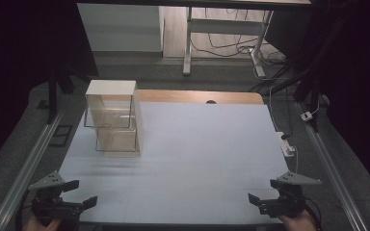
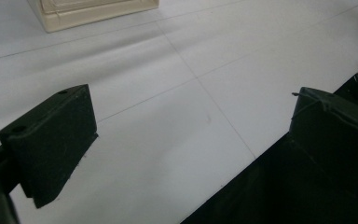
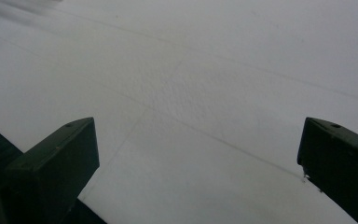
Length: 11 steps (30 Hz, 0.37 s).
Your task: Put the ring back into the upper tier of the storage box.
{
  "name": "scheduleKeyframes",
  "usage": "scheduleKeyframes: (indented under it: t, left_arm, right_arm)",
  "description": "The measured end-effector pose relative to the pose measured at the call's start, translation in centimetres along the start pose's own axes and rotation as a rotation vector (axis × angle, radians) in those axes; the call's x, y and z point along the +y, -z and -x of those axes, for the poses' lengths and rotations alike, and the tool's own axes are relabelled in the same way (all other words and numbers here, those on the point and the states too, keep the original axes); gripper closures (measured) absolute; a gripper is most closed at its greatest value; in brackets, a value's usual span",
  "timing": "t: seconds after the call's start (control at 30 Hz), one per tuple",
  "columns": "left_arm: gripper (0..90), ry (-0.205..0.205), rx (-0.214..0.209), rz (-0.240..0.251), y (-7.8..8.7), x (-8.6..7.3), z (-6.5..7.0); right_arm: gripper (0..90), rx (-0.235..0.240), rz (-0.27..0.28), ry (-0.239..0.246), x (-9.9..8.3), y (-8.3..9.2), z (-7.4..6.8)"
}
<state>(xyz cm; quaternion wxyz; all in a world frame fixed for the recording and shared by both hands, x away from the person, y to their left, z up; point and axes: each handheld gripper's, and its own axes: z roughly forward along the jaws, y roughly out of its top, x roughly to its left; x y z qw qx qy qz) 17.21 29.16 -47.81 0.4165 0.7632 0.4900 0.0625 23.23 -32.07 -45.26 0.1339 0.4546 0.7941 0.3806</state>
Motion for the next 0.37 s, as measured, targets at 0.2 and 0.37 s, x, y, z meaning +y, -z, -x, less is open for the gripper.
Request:
scheduleKeyframes:
  t: [0.2, 0.37]
  left_arm:
    - [0.3, -0.011, 0.017, -0.015, -0.16, 0.08, 0.12]
    - [0.0, -0.006, 0.016, -0.013, -0.20, 0.18, 0.09]
  right_arm:
    - [0.0, -0.021, -0.031, -0.020, -0.73, 0.67, -0.11]
    - [0.0, -0.033, -0.050, -0.016, -1.06, 0.91, -0.32]
